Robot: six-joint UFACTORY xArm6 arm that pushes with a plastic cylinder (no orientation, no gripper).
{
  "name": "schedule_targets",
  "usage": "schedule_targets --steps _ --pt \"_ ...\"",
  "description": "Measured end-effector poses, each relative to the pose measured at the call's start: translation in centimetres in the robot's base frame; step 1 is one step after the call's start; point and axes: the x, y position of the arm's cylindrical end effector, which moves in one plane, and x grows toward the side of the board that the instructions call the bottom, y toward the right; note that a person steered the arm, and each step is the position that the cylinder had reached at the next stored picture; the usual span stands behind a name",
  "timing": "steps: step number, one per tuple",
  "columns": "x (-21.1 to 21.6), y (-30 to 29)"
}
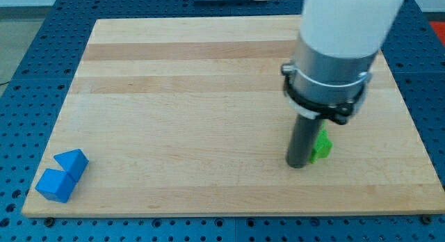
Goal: Move the green star and the green circle closer to red circle
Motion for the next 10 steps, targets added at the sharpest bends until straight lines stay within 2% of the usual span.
schedule_targets --steps 1,2,3,5,6,8,9,10 --pt "0.0 -4.9" --pt "-0.3 -6.7" --pt "-1.7 -4.5" --pt "-1.8 4.2" --pt "-1.8 6.2" --pt "-3.0 -2.8" --pt "-5.6 -3.2" --pt "-6.6 0.0"
